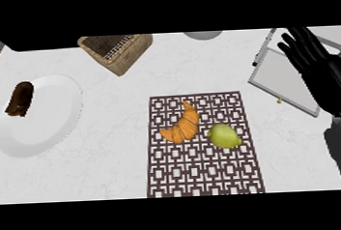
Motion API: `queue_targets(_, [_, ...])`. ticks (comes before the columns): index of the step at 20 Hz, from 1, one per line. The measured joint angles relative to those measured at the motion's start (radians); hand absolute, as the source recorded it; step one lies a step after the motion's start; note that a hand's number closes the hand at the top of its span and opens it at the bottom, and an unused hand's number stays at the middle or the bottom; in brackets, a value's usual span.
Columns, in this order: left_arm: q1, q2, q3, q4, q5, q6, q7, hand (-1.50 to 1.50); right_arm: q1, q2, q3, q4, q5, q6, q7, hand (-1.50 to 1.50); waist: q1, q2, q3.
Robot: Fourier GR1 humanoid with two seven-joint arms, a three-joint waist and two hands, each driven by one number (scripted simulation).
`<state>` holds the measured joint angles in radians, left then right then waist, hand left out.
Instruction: Pick the lemon from the placemat and place it in the tiered shelf
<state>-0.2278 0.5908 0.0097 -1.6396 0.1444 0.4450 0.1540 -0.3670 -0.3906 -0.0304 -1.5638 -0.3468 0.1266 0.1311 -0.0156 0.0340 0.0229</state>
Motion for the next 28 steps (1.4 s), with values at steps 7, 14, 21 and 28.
queue_targets(7, [0.116, -0.056, -0.072, 0.069, 0.063, -0.108, 0.014, 0.00, 0.044, 0.165, -0.015, 0.023, -0.165, 0.062, -0.126, 1.50, 0.024, -0.019, -0.020])
queue_targets(14, [0.233, -0.086, -0.082, 0.149, 0.145, -0.247, -0.041, 0.00, 0.233, 0.327, 0.089, 0.044, -0.062, -0.104, -0.277, -1.50, 0.019, -0.030, -0.023])
queue_targets(21, [0.258, -0.109, -0.055, 0.212, 0.143, -0.313, -0.093, 0.00, 0.378, 0.257, 0.136, -0.093, 0.029, -0.096, -0.246, -1.50, 0.011, -0.035, -0.024])
queue_targets(28, [0.254, -0.104, -0.043, 0.216, 0.146, -0.338, -0.087, 0.00, 0.394, 0.021, 0.119, -0.172, 0.156, -0.035, -0.097, -1.50, 0.011, -0.036, -0.024])
